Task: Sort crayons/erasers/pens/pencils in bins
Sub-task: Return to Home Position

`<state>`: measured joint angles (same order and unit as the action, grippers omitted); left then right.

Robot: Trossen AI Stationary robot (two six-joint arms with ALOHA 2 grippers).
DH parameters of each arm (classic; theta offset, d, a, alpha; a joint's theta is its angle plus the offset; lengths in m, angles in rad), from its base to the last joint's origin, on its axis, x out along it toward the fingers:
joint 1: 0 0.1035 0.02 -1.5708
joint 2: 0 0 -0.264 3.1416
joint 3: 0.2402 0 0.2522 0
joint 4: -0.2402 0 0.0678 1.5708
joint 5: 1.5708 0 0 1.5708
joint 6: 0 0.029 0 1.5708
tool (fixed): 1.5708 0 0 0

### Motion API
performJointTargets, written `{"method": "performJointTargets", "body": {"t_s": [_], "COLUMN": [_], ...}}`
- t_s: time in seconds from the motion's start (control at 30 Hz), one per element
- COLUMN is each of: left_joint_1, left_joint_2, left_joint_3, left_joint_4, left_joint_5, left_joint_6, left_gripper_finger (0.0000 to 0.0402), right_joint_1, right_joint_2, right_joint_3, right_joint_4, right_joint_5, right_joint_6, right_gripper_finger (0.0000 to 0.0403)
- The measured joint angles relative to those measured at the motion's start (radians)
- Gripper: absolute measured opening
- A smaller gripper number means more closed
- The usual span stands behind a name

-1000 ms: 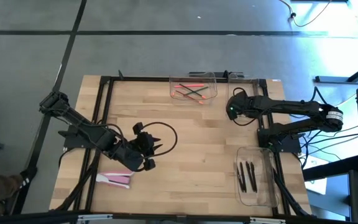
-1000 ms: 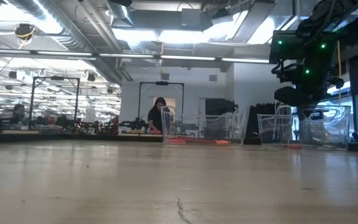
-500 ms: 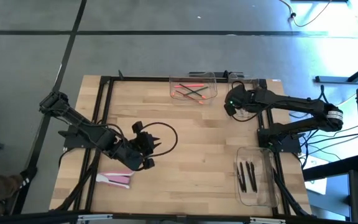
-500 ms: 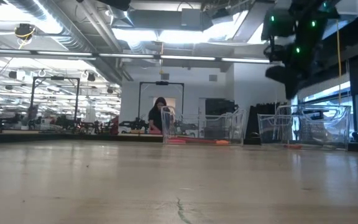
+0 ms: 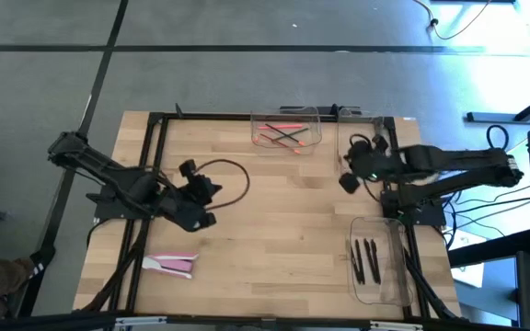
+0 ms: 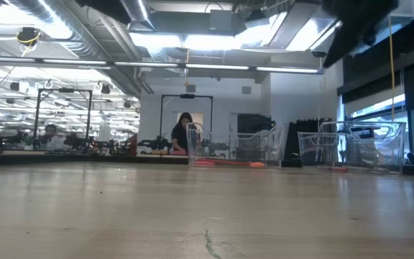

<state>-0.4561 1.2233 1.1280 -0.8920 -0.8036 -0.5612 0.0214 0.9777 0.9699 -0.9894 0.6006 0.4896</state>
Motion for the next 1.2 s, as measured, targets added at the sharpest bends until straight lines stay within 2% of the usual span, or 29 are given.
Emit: {"method": "performJointTargets", "body": {"t_s": [0.13, 0.23, 0.43, 0.6, 0.73, 0.9, 1.03, 1.2], "left_joint_1": [-0.005, -0.012, 0.002, 0.042, 0.077, 0.116, 0.147, 0.176], "left_joint_2": [-0.122, -0.249, -0.473, -0.618, -0.711, -0.800, -0.855, -0.921], "left_joint_3": [-0.127, -0.267, -0.524, -0.693, -0.781, -0.849, -0.896, -0.962], "left_joint_4": [0.084, 0.242, 0.687, 0.935, 0.996, 1.016, 1.016, 1.034], "left_joint_5": [0.005, 0.025, 0.171, 0.319, 0.389, 0.472, 0.480, 0.504], "left_joint_6": [0.021, 0.048, 0.302, 0.437, 0.461, 0.467, 0.467, 0.460], "left_gripper_finger": [0.0000, 0.0000, 0.0000, 0.0000, 0.0000, 0.0000, 0.0000, 0.0000], "right_joint_1": [0.165, 0.289, 0.490, 0.575, 0.607, 0.617, 0.617, 0.617], "right_joint_2": [-0.073, -0.118, -0.182, -0.241, -0.302, -0.395, -0.470, -0.574], "right_joint_3": [-0.011, -0.045, -0.151, -0.268, -0.351, -0.473, -0.599, -0.720], "right_joint_4": [0.035, 0.101, 0.341, 0.543, 0.646, 0.828, 0.986, 1.080], "right_joint_5": [-0.002, -0.017, -0.044, -0.057, -0.086, -0.178, -0.229, -0.229], "right_joint_6": [-0.003, -0.016, -0.160, -0.238, -0.269, -0.346, -0.402, -0.423], "right_gripper_finger": [0.0004, 0.0005, 0.0003, 0.0006, 0.0002, 0.0005, 0.0003, 0.0004]}}
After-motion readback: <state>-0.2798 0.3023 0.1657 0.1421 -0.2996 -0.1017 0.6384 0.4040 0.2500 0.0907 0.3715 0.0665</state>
